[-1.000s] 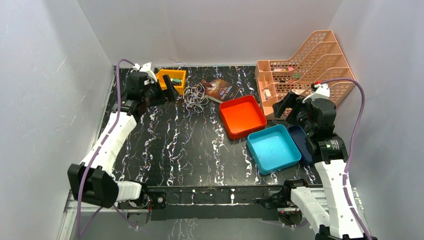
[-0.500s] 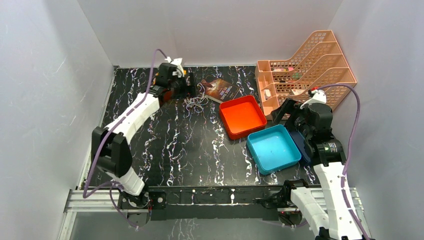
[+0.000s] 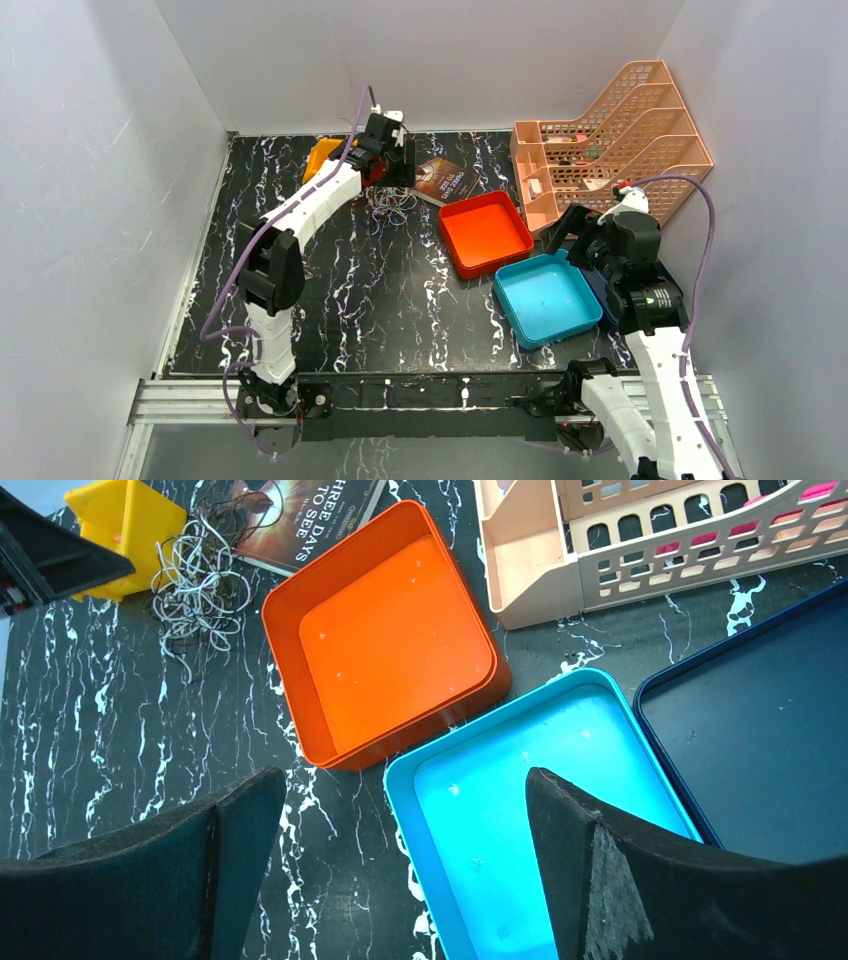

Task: Untangle the cables
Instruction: Untie the cable.

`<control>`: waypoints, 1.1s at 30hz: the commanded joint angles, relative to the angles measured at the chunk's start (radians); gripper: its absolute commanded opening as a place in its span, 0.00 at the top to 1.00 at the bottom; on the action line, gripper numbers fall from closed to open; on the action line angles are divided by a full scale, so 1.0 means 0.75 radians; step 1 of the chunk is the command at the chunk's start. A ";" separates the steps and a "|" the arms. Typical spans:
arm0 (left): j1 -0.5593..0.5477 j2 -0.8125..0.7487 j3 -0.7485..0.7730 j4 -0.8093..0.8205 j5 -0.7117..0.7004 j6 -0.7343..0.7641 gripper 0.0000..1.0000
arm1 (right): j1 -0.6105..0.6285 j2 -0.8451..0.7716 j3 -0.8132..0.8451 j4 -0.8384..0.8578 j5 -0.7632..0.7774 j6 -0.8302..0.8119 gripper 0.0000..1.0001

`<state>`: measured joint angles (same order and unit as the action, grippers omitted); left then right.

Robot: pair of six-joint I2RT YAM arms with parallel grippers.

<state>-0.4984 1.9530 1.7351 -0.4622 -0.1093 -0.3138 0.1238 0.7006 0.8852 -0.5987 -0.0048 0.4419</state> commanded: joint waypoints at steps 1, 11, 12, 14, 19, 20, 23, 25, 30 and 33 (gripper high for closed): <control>0.011 0.035 0.164 -0.078 -0.074 -0.039 0.39 | -0.009 -0.033 -0.008 0.024 -0.006 0.013 0.02; 0.010 0.247 0.387 -0.145 -0.142 0.008 0.41 | -0.008 -0.063 -0.016 0.000 0.007 0.020 0.02; 0.010 0.279 0.427 -0.145 -0.134 0.028 0.36 | -0.008 -0.063 -0.015 -0.001 0.001 0.020 0.02; 0.010 0.342 0.509 -0.144 -0.124 0.082 0.29 | -0.008 -0.061 -0.012 -0.007 -0.008 0.016 0.02; 0.010 0.506 0.690 -0.152 -0.145 0.206 0.15 | -0.008 -0.071 -0.012 -0.027 -0.011 0.013 0.02; 0.010 0.532 0.718 -0.159 -0.150 0.222 0.14 | -0.008 -0.074 -0.014 -0.031 -0.012 0.014 0.02; 0.010 0.596 0.774 -0.183 -0.153 0.254 0.13 | -0.008 -0.079 -0.017 -0.040 -0.015 0.013 0.02; 0.010 0.618 0.777 -0.193 -0.142 0.263 0.13 | -0.008 -0.081 -0.019 -0.043 -0.017 0.014 0.02; 0.010 0.634 0.746 -0.219 -0.127 0.293 0.17 | -0.008 -0.080 -0.013 -0.045 -0.038 0.021 0.02; 0.010 0.626 0.713 -0.240 -0.124 0.308 0.29 | -0.008 -0.084 -0.012 -0.046 -0.054 0.028 0.02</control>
<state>-0.4919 2.4508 2.2780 -0.5941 -0.2054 -0.1226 0.1238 0.6495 0.8719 -0.6510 -0.0154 0.4503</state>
